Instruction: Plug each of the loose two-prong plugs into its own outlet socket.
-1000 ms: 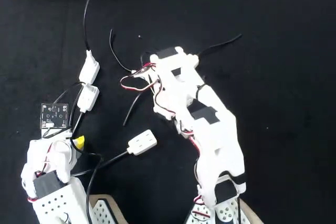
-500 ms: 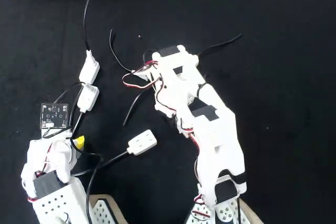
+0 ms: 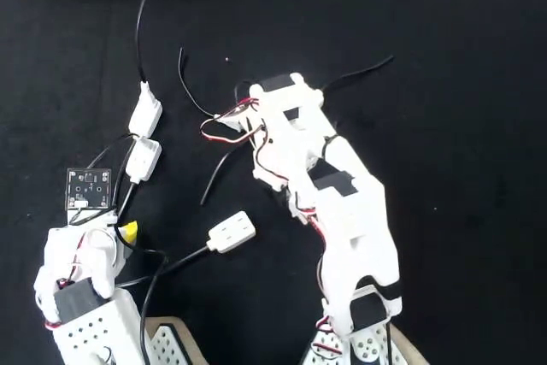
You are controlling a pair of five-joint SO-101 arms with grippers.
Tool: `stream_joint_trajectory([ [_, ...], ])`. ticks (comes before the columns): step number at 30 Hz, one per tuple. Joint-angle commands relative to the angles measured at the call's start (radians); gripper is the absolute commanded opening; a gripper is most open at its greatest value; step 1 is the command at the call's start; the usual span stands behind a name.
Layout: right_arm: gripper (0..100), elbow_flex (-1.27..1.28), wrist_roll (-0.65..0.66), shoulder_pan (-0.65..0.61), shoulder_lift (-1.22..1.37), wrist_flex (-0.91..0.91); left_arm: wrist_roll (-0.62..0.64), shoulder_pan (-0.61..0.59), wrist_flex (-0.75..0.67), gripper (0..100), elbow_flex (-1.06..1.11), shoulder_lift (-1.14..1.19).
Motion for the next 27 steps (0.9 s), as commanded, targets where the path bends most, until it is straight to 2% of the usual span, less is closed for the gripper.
stream_joint_trajectory([
  [1, 9.3, -0.025, -0.011, 0.049, -0.004, 0.04, -0.006, 0.01, -0.005, 33, 0.019, -0.005],
  [16, 9.3, 0.145, -0.006, 0.06, -0.154, 0.032, -0.043, 0.013, -0.005, 33, 0.019, -0.005],
  [27, 9.2, 0.073, -0.008, 0.058, -0.093, -0.038, -0.044, 0.013, -0.005, 33, 0.019, -0.005],
])
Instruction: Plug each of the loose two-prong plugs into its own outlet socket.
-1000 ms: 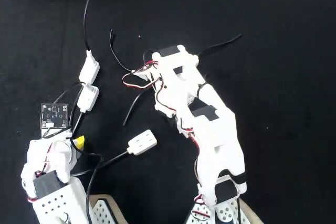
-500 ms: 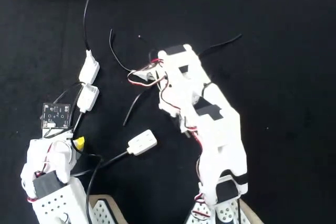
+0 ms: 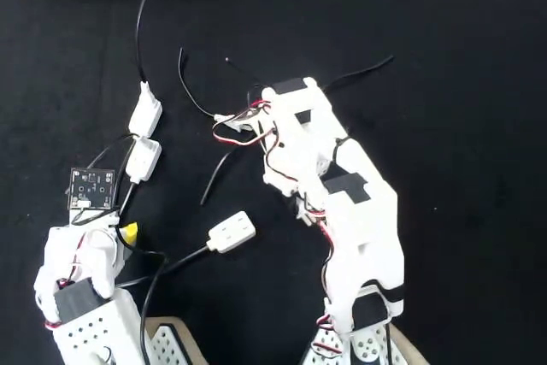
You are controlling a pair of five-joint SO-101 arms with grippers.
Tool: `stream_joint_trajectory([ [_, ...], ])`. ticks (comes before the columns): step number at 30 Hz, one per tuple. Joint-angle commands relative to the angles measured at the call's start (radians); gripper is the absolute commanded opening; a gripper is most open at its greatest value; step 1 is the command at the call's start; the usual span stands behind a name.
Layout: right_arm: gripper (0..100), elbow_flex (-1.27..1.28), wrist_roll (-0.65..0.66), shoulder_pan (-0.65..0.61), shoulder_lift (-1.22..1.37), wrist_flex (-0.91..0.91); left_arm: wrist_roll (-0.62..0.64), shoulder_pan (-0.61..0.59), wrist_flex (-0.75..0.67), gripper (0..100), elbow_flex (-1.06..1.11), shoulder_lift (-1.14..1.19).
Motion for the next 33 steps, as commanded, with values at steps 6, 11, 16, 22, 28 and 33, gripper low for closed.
stream_joint_trajectory([
  [6, 1.3, -0.084, -0.009, 0.023, 0.015, -0.003, -0.008, 0.013, -0.005, 33, 0.019, -0.005],
  [11, 2.1, -0.079, -0.009, 0.025, 0.015, -0.002, -0.008, 0.013, -0.005, 33, 0.019, -0.005],
  [16, 2.1, -0.093, -0.015, 0.018, -0.01, 0.055, -0.008, 0.013, -0.005, 33, 0.019, -0.005],
  [22, 1.2, -0.077, -0.063, 0.017, -0.137, 0.06, -0.009, 0.013, -0.005, 33, 0.019, -0.005],
  [28, 1.2, 0.073, -0.058, -0.068, -0.326, 0.051, -0.009, 0.013, -0.005, 33, 0.019, -0.005],
  [33, 1.2, 0.203, -0.069, -0.118, -0.513, -0.034, -0.009, 0.013, -0.005, 33, 0.019, -0.005],
])
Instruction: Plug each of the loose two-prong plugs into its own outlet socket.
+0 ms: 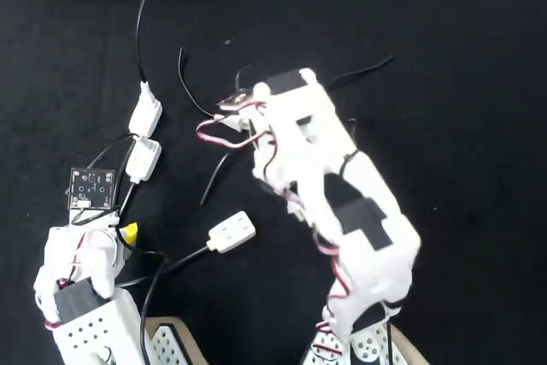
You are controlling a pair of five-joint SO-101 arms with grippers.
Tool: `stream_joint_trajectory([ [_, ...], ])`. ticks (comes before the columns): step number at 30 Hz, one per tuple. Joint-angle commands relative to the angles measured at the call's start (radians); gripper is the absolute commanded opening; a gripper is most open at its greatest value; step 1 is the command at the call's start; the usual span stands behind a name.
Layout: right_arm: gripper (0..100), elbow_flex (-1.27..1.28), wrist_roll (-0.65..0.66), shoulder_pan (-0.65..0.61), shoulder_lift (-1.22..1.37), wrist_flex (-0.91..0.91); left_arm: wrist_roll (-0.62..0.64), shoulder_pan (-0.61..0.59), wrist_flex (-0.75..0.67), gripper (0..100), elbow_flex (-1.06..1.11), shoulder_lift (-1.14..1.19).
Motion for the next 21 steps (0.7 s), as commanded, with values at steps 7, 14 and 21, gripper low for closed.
stream_joint_trajectory([
  [7, 1.2, 0.257, -0.172, -0.103, -0.369, -0.273, -0.009, 0.013, -0.005, 33, 0.019, -0.005],
  [14, 1.2, 0.486, -0.281, -0.169, -0.581, -0.592, -0.009, 0.013, -0.005, 33, 0.019, -0.005],
  [21, 1.2, 0.691, -0.376, -0.23, -0.819, -0.809, -0.009, 0.013, -0.005, 33, 0.019, -0.005],
])
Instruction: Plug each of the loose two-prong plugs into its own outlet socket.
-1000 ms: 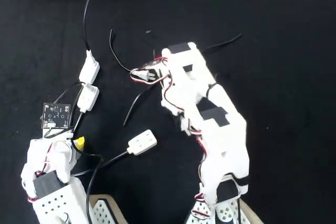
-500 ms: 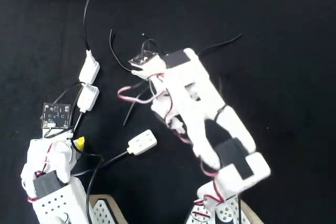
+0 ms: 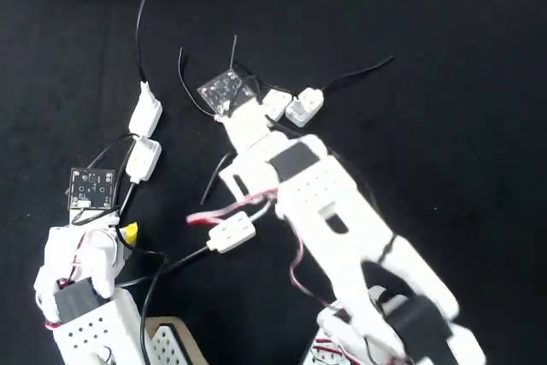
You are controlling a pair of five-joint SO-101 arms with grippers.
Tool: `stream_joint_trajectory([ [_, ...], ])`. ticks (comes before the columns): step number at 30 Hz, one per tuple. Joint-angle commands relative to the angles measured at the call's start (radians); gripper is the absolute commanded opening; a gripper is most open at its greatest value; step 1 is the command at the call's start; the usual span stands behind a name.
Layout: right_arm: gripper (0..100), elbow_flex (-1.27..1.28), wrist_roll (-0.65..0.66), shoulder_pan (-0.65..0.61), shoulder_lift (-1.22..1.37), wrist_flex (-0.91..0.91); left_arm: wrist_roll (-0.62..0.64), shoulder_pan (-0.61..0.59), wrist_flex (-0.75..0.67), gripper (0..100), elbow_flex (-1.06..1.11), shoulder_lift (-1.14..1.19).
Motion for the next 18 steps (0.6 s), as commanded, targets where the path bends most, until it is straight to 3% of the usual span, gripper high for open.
stream_joint_trajectory([
  [1, 1.2, 0.097, -0.072, -0.054, -0.183, -0.132, -0.009, 0.015, -0.005, 33, 0.019, -0.005],
  [12, 1.2, 0.277, -0.273, -0.169, -0.453, -0.356, -0.003, 0.151, 0.005, 33, -0.022, -0.005],
  [15, 1.2, 0.315, -0.321, -0.184, -0.527, -0.361, 0.057, 0.209, 0.005, 33, -0.079, -0.005],
  [18, 1.2, 0.369, -0.269, -0.264, -0.648, -0.31, 0.141, 0.291, 0.011, 33, -0.159, -0.005],
])
